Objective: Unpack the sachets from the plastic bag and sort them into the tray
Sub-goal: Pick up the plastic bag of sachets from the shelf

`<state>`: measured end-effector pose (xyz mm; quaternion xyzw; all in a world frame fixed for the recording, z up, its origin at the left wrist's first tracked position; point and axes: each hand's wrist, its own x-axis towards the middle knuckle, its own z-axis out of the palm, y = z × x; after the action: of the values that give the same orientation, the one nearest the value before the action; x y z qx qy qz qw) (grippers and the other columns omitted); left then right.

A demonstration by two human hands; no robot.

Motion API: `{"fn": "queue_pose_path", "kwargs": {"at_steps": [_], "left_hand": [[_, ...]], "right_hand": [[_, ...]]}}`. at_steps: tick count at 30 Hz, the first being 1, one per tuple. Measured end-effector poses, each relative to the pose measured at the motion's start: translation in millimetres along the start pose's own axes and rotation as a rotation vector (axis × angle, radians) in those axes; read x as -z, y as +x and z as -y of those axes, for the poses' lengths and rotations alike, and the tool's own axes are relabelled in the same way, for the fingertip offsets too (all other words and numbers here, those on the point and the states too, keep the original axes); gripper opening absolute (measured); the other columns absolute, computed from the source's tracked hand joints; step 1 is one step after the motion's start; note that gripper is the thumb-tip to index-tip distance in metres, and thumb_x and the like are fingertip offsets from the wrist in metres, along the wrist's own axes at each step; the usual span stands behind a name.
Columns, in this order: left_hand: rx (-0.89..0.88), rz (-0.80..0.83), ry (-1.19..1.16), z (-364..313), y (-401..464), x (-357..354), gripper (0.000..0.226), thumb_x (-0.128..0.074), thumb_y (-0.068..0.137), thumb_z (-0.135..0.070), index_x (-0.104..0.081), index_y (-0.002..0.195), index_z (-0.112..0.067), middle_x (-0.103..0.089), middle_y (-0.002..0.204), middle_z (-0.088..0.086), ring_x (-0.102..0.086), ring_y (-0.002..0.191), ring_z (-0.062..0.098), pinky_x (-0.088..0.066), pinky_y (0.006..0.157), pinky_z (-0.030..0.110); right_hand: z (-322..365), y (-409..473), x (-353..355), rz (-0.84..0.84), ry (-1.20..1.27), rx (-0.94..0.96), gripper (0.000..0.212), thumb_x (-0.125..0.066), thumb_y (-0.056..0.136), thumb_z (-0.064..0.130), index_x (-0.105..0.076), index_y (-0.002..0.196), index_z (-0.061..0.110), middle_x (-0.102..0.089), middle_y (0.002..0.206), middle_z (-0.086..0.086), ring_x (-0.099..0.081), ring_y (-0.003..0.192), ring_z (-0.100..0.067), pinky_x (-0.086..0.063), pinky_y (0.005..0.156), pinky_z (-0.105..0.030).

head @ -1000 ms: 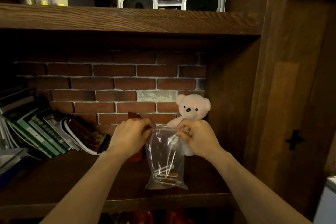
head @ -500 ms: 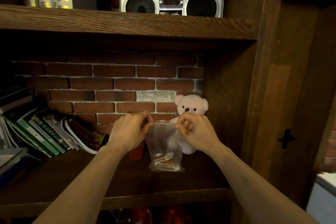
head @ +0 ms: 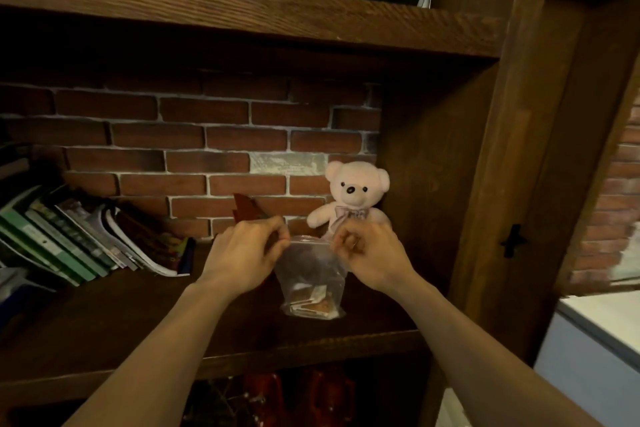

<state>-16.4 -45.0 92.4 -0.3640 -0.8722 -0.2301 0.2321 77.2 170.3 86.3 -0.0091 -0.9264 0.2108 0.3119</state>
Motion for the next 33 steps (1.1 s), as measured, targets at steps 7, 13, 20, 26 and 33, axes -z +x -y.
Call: {"fn": "queue_pose_path", "kwargs": {"at_steps": [7,13,20,26,33], "left_hand": [[-0.031,0.045,-0.044,-25,0,-14,0.006,-0.059,0.093,-0.041,-0.054,0.092,-0.040,-0.068,0.089,-0.015,-0.066,0.085,0.018,-0.050,0.069,0.036],[-0.129,0.067,-0.071,-79,-5,-20,0.007,-0.062,0.091,-0.041,-0.056,0.093,-0.038,-0.067,0.082,-0.015,-0.066,0.079,0.015,-0.055,0.067,0.039],[-0.273,0.084,-0.119,-196,-22,-28,0.003,-0.061,0.092,-0.039,-0.058,0.093,-0.038,-0.066,0.083,-0.016,-0.064,0.077,0.009,-0.056,0.066,0.037],[-0.421,0.155,-0.267,-328,-55,-39,0.005,-0.062,0.093,-0.038,-0.057,0.094,-0.039,-0.066,0.083,-0.017,-0.062,0.074,0.004,-0.057,0.063,0.037],[-0.603,0.244,-0.419,-493,-112,-58,0.007,-0.063,0.094,-0.038,-0.058,0.092,-0.042,-0.064,0.087,-0.021,-0.060,0.077,0.001,-0.045,0.059,0.023]], "right_hand": [[-15,-27,22,-0.014,-0.032,-0.094,0.021,-0.072,0.088,0.035,-0.060,0.072,0.043,-0.064,0.063,0.015,-0.061,0.059,-0.006,-0.060,0.063,-0.043],[-27,-71,69,-0.026,-0.040,-0.195,0.012,-0.073,0.090,0.033,-0.070,0.079,0.033,-0.069,0.065,0.007,-0.064,0.062,-0.008,-0.060,0.066,-0.046],[-52,-161,163,-0.103,-0.077,-0.312,0.012,-0.071,0.093,0.027,-0.070,0.083,0.034,-0.071,0.071,0.014,-0.068,0.070,-0.005,-0.062,0.070,-0.041],[-73,-272,266,-0.165,-0.175,-0.414,0.022,-0.074,0.088,0.014,-0.070,0.084,0.036,-0.073,0.079,0.015,-0.070,0.076,-0.005,-0.064,0.071,-0.039],[-79,-416,383,-0.270,-0.368,-0.645,0.017,-0.073,0.089,0.021,-0.069,0.080,0.036,-0.072,0.077,0.013,-0.066,0.072,-0.008,-0.060,0.072,-0.039]]}}
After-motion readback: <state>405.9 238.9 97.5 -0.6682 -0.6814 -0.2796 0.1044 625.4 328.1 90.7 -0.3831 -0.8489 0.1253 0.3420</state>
